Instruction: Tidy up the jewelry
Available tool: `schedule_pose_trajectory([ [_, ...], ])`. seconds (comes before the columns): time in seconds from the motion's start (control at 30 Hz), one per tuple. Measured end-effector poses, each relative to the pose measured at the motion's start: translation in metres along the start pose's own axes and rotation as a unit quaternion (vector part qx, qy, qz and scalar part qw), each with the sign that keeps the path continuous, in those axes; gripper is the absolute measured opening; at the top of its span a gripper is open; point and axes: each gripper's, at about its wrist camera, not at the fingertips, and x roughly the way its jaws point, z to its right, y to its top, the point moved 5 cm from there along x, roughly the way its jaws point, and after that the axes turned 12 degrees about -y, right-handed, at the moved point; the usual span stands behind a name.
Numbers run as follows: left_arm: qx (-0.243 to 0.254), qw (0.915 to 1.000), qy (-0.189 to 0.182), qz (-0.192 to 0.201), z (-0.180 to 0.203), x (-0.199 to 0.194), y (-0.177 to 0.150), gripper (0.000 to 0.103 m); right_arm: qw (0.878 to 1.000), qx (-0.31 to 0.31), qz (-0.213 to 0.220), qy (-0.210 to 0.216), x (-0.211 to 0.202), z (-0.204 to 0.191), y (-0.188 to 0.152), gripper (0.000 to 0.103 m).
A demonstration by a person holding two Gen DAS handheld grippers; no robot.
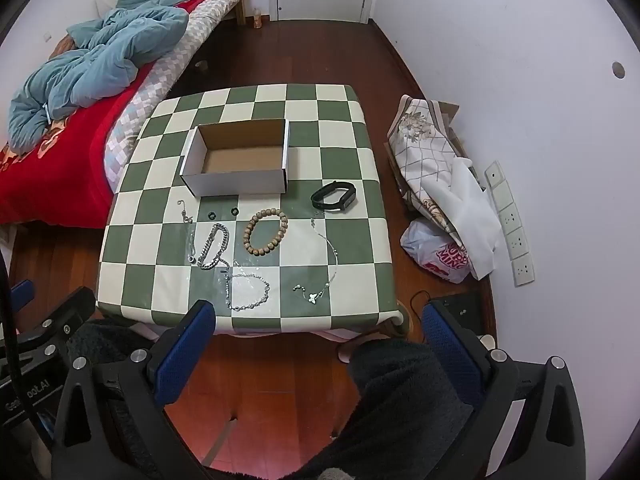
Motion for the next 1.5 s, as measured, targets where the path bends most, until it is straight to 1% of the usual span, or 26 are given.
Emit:
schedule_pose_trajectory([
  [0.27, 0.004, 1.0, -0.003, -0.001, 0.003, -0.002, -0.002, 0.103, 1.0, 0.001, 0.002, 0.0, -0.002, 0.001, 0.0, 0.103],
  [0.33, 0.001, 1.0, 0.004, 0.001, -0.001, -0.002, 0.0, 0.103, 1.0, 0.001, 0.004, -0.001, -0.004, 0.001, 0.0, 0.103],
  [0.67, 0.008, 0.9999, 0.001, 0.008, 0.001, -0.007, 0.0, 0.103, 1.0, 0.001, 0.008, 0.001, -0.006, 0.001, 0.0, 0.103],
  [0.77, 0.01, 0.9999, 0.001, 0.01, 0.002, -0.009, 0.0, 0.103, 1.0, 0.001, 0.01, 0.001, -0.011, -0.002, 0.005, 0.103],
  [1.17, 0.011, 0.9998, 0.005, 0.015, 0.003, -0.014, 0.002, 0.103, 1.0, 0.003, 0.012, 0.003, -0.011, 0.003, 0.002, 0.103],
  [1.37, 0.012, 0.9997, 0.005, 0.021, 0.004, -0.019, 0.002, 0.103, 1.0, 0.003, 0.015, 0.003, -0.015, 0.002, 0.008, 0.103],
  [1.4, 0.012, 0.9997, 0.005, 0.021, 0.004, -0.02, 0.003, 0.103, 1.0, 0.005, 0.018, 0.004, -0.021, 0.011, 0.008, 0.103],
  [1.5, 0.013, 0.9997, 0.004, 0.022, 0.004, -0.022, 0.003, 0.103, 1.0, 0.005, 0.021, 0.004, -0.024, 0.01, 0.009, 0.103],
])
